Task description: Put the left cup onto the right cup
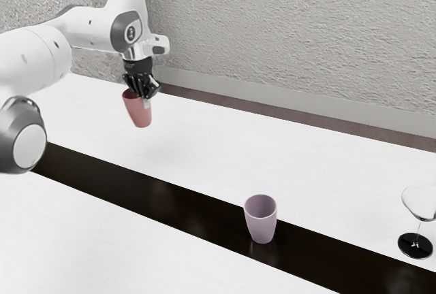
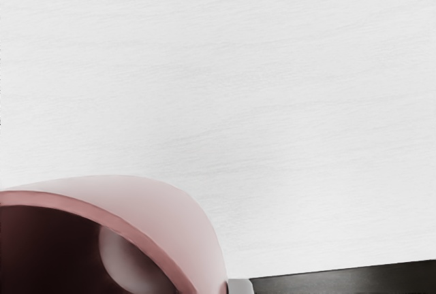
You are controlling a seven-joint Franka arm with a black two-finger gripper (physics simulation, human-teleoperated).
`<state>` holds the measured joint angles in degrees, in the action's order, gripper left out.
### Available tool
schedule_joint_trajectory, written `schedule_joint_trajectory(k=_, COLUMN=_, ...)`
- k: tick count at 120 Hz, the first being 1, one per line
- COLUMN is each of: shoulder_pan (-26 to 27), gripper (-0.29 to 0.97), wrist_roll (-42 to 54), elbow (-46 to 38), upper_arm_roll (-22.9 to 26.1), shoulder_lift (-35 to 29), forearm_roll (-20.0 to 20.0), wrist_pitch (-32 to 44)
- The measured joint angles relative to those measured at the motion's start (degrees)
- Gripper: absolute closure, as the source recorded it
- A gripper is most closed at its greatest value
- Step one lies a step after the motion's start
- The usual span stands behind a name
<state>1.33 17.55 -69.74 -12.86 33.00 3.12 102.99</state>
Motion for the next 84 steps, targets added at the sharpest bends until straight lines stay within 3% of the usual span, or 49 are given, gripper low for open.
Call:
schedule_joint_trajectory(k=23, shoulder_pan=3.0, gripper=0.78, wrist_roll=0.1, elbow=-3.0, upper_arm_roll=-0.5, shoulder_lift=-5.8, forearm_roll=-0.6, wrist_pitch=-0.6)
schedule_joint_trajectory(k=84, shoulder_pan=18.1, gripper=0.79, wrist_roll=0.3, elbow=-5.7, upper_arm_roll=-1.9, shoulder_lift=-9.7, forearm_roll=-1.2, wrist_pitch=-1.1)
